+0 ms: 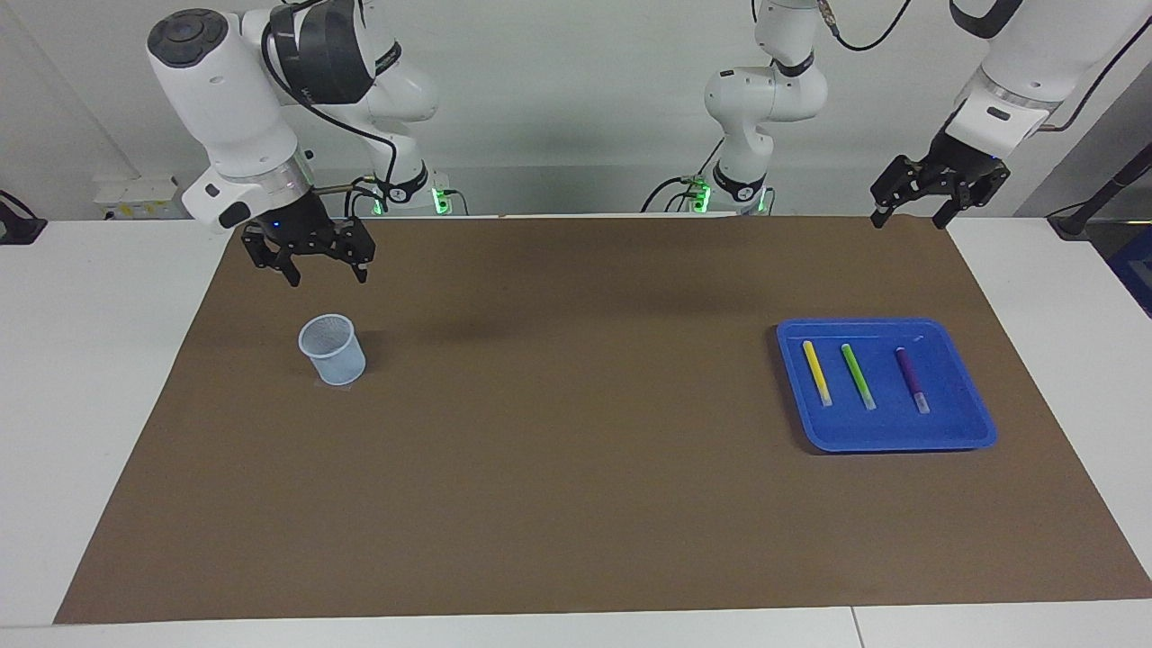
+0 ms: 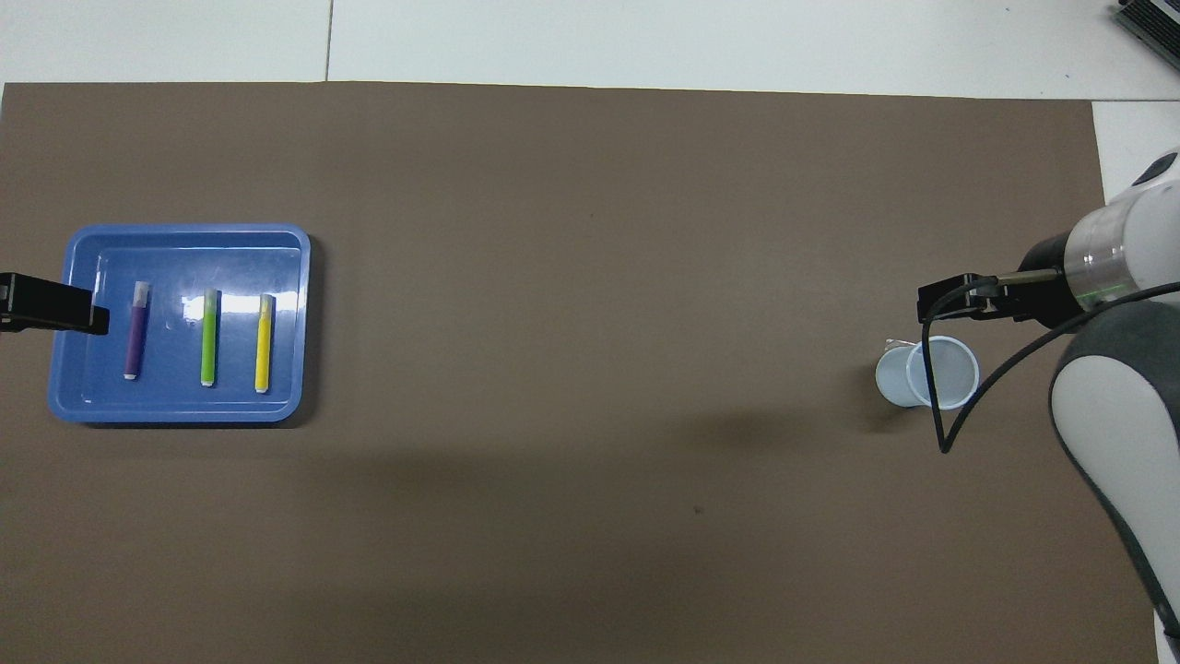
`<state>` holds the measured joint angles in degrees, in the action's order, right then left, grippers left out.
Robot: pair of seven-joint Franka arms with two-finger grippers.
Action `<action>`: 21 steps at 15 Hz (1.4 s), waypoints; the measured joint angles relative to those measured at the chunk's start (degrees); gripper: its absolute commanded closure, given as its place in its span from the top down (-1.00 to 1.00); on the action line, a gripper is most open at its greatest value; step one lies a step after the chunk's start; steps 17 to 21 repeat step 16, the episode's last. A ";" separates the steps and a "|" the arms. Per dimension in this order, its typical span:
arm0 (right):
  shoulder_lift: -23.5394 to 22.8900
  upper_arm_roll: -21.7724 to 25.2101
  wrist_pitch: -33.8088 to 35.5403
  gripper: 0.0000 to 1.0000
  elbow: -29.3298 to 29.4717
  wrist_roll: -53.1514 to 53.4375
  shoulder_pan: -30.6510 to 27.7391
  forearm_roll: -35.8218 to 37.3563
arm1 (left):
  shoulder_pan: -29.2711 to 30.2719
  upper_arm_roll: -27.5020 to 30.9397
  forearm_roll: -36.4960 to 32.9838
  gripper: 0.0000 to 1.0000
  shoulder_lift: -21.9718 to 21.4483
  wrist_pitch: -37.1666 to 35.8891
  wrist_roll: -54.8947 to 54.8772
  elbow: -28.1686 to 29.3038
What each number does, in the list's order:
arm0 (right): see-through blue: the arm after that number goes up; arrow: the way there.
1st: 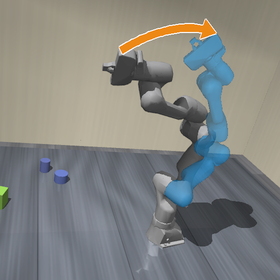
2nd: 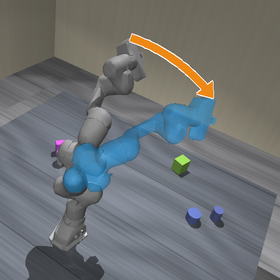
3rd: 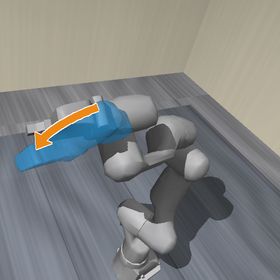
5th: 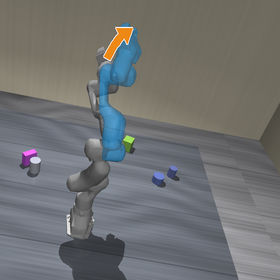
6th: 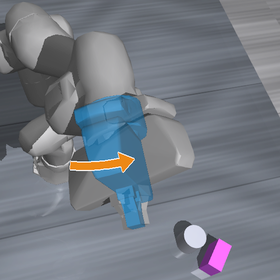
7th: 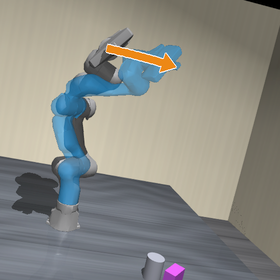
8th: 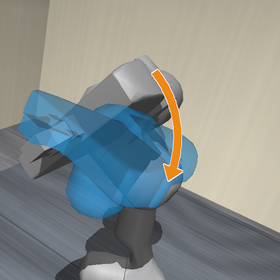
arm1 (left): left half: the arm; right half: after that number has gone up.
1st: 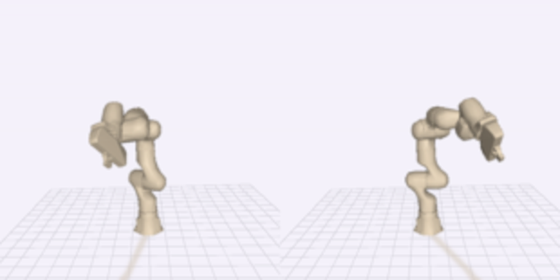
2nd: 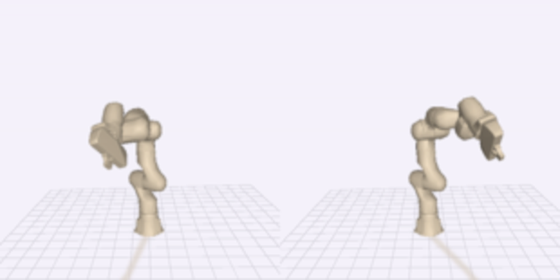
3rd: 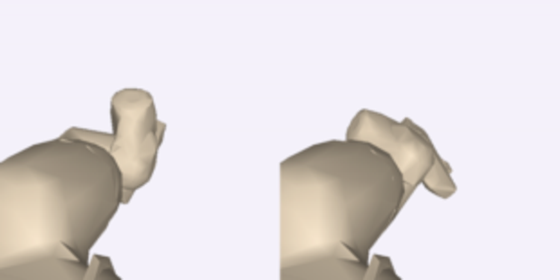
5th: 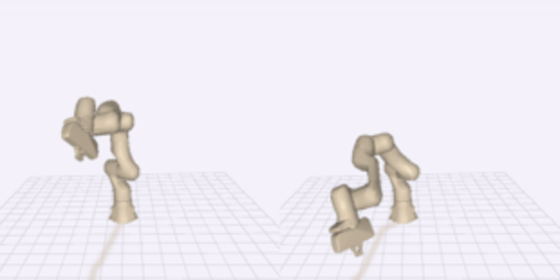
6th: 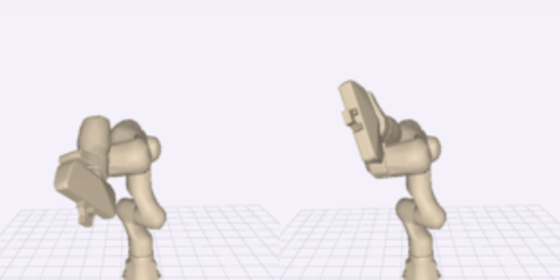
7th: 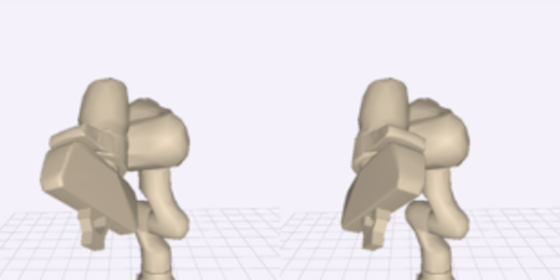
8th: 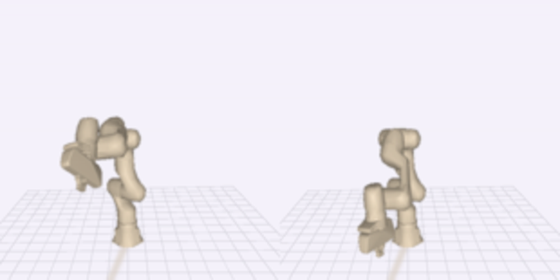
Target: Right arm passes pens to left for tray arrangement
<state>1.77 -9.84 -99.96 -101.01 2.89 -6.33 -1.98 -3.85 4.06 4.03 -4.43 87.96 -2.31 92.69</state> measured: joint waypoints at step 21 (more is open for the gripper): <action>0.00 0.00 0.00 1.00 0.02 0.00 0.00 0.00 | 0.40 -0.63 -2.88 1.00 0.00 0.15 0.00 0.23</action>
